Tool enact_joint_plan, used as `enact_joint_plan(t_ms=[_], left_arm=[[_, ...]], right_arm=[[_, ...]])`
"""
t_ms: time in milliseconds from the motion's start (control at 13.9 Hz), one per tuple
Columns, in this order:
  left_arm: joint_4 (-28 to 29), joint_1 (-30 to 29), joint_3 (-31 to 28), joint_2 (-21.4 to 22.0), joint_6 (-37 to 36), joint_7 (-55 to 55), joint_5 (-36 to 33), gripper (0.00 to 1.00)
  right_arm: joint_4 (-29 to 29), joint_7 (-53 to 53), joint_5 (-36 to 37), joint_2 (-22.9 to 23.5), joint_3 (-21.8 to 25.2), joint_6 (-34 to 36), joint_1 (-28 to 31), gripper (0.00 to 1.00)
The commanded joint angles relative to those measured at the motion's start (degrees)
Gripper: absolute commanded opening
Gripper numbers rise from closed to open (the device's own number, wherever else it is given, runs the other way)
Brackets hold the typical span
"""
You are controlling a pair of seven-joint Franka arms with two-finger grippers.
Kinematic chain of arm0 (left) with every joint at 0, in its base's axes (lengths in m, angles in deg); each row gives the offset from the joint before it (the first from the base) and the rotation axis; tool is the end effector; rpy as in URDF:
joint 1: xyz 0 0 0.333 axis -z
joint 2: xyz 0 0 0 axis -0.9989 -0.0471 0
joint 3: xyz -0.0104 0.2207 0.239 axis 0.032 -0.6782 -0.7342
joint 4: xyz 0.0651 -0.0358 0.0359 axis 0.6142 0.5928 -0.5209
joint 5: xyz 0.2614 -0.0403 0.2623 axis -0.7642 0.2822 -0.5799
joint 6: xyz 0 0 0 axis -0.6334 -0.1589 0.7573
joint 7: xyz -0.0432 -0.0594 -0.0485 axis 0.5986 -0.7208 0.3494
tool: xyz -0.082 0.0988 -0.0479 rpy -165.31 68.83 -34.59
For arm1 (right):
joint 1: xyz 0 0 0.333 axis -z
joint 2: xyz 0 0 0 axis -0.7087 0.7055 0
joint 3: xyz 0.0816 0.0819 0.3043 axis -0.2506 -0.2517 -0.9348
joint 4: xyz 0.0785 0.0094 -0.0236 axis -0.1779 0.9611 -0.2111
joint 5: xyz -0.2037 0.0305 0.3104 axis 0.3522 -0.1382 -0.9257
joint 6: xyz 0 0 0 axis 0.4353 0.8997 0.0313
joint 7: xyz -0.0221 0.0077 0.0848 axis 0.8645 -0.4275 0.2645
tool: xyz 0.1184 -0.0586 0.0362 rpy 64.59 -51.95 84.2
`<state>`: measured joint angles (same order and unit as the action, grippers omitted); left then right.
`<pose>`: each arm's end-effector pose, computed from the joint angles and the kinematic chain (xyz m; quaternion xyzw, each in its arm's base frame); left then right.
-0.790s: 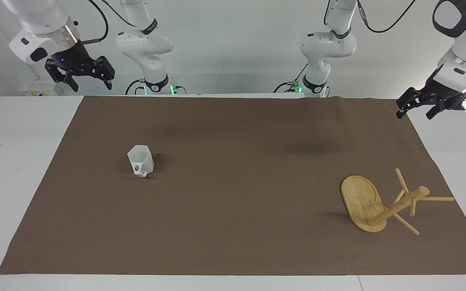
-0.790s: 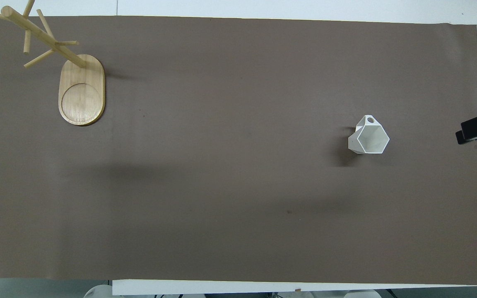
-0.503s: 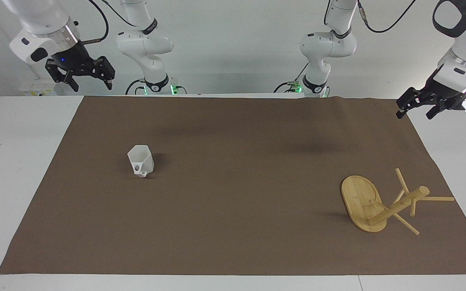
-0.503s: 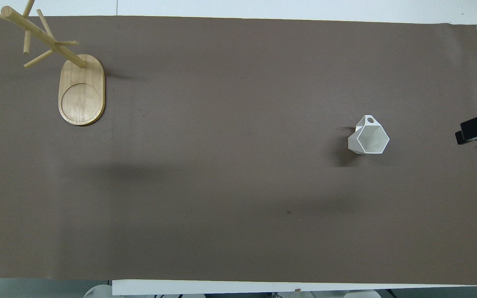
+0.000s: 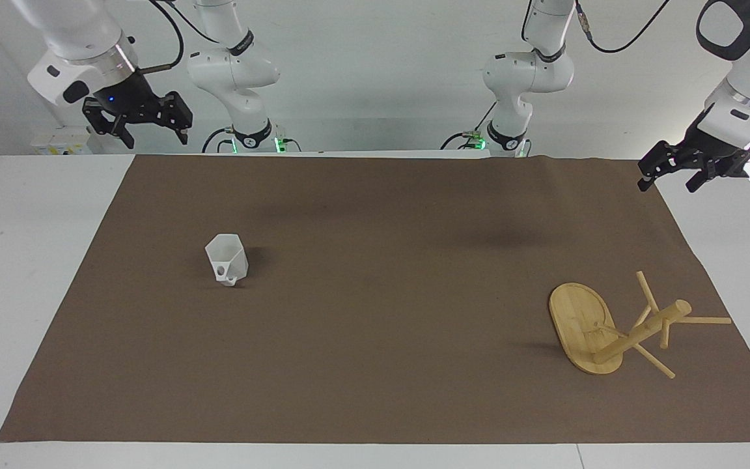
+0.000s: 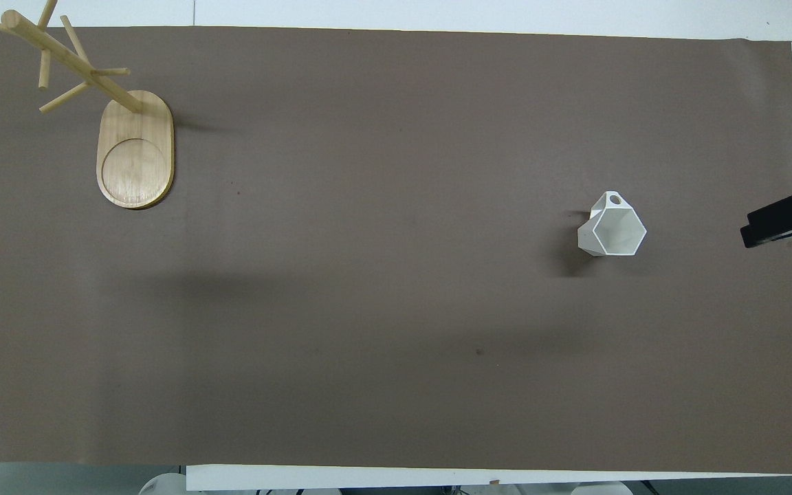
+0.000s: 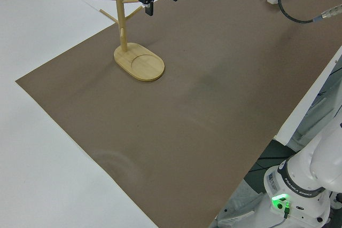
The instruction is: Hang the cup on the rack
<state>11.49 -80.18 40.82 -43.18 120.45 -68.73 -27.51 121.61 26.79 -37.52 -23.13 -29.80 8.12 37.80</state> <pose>0.5365 0.0173 0.6053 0.9981 -0.0614 0.0042 0.0088 0.4878 0.0011 0.6356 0.9928 0.0939 -0.0746 0.0013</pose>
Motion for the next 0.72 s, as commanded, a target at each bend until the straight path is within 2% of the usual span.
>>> enact_joint_plan(t_ms=[0, 144, 359, 646], left_arm=[[1.7, 0.0, 0.2, 1.3, 0.9, 0.8, -1.0, 1.0], [1.7, 0.0, 0.1, 1.3, 0.9, 0.8, -1.0, 1.0], [1.8, 0.0, 0.1, 1.3, 0.9, 0.7, -0.9, 1.0], [1.8, 0.0, 0.2, 1.3, 0.9, 0.8, -1.0, 1.0]], right_arm=[[6.2, -14.1, -0.4, -2.9, 0.4, -6.8, 1.3, 0.99], [7.3, -32.4, -8.3, -0.9, 0.7, -9.9, 8.0, 0.99], [7.8, -53.3, -19.3, 5.7, 0.7, -13.3, 16.4, 0.99], [7.8, -86.7, -37.8, 18.0, 0.7, -14.8, 26.4, 0.99]])
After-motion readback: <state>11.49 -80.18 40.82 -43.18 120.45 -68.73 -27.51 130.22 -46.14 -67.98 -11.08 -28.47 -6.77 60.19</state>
